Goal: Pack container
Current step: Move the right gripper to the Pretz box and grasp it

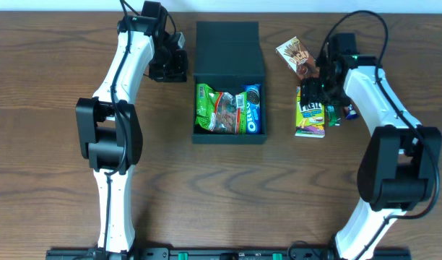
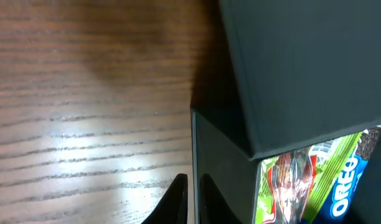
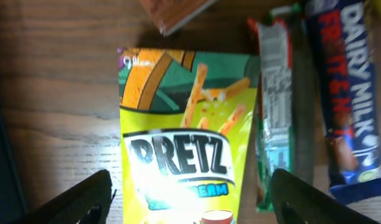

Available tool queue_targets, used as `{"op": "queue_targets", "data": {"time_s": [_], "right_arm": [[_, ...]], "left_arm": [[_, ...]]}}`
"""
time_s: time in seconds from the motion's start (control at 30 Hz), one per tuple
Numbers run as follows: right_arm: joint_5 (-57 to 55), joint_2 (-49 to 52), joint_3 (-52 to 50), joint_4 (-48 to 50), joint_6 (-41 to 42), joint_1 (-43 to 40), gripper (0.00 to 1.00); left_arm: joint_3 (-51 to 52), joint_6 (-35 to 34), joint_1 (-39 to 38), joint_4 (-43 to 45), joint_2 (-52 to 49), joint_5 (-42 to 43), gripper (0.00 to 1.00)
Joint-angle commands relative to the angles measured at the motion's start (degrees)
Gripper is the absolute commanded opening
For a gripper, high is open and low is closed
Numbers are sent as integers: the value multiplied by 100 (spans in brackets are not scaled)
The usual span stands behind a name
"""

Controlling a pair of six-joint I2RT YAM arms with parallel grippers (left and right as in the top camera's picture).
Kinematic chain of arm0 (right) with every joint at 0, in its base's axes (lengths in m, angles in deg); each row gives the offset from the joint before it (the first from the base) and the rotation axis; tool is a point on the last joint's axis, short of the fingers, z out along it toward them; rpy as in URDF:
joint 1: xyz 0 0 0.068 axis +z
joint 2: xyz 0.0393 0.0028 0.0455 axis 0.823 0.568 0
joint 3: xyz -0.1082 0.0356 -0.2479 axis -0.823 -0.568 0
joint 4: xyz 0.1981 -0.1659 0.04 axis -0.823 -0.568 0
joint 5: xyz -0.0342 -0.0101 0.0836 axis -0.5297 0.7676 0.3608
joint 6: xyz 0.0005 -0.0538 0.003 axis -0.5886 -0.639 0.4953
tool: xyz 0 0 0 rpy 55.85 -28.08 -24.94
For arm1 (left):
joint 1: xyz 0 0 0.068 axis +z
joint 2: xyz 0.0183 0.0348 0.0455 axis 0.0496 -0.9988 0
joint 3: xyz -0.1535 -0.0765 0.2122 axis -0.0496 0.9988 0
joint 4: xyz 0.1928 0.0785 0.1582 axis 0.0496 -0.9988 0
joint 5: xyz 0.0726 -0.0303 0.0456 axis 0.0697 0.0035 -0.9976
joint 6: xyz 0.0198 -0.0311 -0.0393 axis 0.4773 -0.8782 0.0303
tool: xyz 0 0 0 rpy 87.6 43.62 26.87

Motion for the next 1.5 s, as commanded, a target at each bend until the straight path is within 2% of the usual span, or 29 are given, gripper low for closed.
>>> {"op": "queue_targets", "data": {"time_s": [0.0, 0.27, 0.97, 1.1, 1.47], "right_arm": [[-46, -22, -131, -26, 225, 120, 82], [-44, 20, -348, -9, 680, 188, 89], [-63, 269, -603, 271, 994, 306, 91], [-66, 289, -603, 284, 997, 306, 81], [-55, 286, -542, 304, 1080, 308, 75]], "left_arm": [[15, -57, 15, -7, -17, 39, 9], [15, 173, 15, -153, -17, 39, 8], [15, 358, 15, -107, -17, 37, 7], [15, 450, 15, -109, -17, 37, 7], [4, 455, 282, -175, -15, 44, 6]]}}
